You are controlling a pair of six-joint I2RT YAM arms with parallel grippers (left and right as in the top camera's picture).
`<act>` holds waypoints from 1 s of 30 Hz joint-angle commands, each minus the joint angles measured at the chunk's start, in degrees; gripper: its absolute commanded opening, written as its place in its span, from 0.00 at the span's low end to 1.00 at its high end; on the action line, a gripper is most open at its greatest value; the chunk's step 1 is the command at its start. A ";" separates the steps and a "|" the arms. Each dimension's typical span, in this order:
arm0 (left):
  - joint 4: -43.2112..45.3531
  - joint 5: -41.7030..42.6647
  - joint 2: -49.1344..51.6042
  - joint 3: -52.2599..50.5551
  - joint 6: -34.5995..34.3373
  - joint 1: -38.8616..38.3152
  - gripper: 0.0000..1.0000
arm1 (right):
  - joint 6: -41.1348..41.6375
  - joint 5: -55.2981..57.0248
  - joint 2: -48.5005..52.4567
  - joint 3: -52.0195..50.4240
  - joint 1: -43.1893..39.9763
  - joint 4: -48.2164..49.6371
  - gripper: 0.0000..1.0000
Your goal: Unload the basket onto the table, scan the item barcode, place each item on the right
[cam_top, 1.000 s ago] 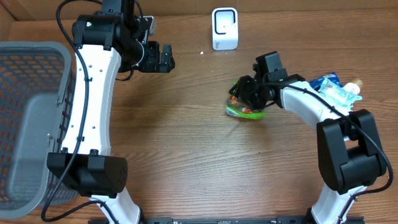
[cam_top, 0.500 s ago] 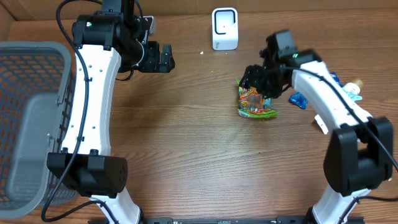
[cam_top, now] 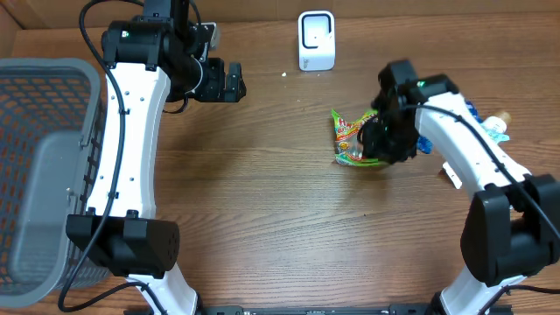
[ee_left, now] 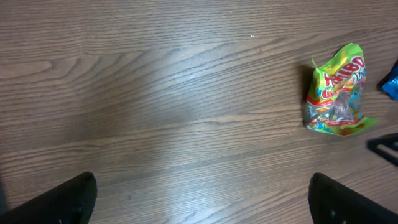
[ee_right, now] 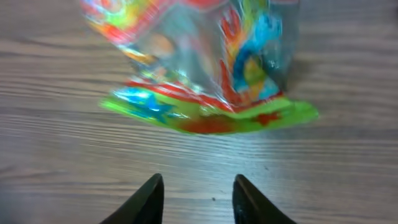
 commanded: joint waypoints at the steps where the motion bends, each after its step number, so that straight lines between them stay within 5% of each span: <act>1: 0.00 -0.17 -0.26 0.96 1.09 -0.48 1.00 | -7.32 1.25 -0.24 -4.31 0.26 2.97 0.43; 4: 0.00 -0.15 -0.26 0.96 1.09 -0.48 1.00 | -13.00 1.31 -0.24 -5.27 0.26 5.64 0.53; 16: 0.00 -0.15 -0.26 0.96 1.09 -0.48 1.00 | -24.44 1.27 -0.24 -5.46 4.79 10.12 0.54; 19: 0.00 -0.15 -0.26 0.94 1.09 -0.48 1.00 | -28.83 2.71 -0.24 -5.46 6.62 9.86 0.62; 30: 0.00 -0.15 -0.26 0.96 1.09 -0.48 1.00 | -31.26 10.62 -0.15 -12.02 6.47 21.03 0.67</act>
